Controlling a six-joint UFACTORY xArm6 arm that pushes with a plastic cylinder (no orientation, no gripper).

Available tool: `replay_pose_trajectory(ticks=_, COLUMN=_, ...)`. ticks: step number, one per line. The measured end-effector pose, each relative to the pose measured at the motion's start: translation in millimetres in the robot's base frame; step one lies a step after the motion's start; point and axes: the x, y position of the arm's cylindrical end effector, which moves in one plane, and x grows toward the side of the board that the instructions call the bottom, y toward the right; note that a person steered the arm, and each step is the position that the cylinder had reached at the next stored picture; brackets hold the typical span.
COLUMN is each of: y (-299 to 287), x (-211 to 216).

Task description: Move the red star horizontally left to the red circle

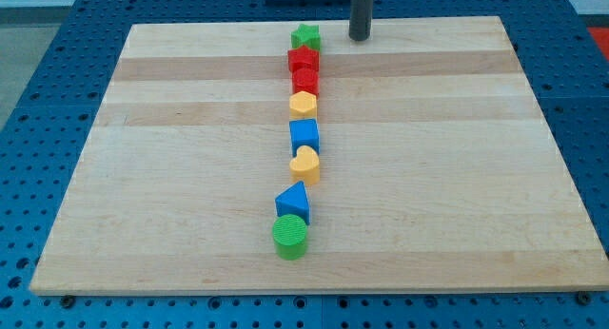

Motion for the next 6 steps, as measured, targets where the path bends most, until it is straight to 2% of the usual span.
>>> replay_pose_trajectory(ticks=2, y=-0.8, x=32.5)
replay_pose_trajectory(ticks=3, y=-12.0, x=33.9)
replay_pose_trajectory(ticks=6, y=-87.7, x=39.8)
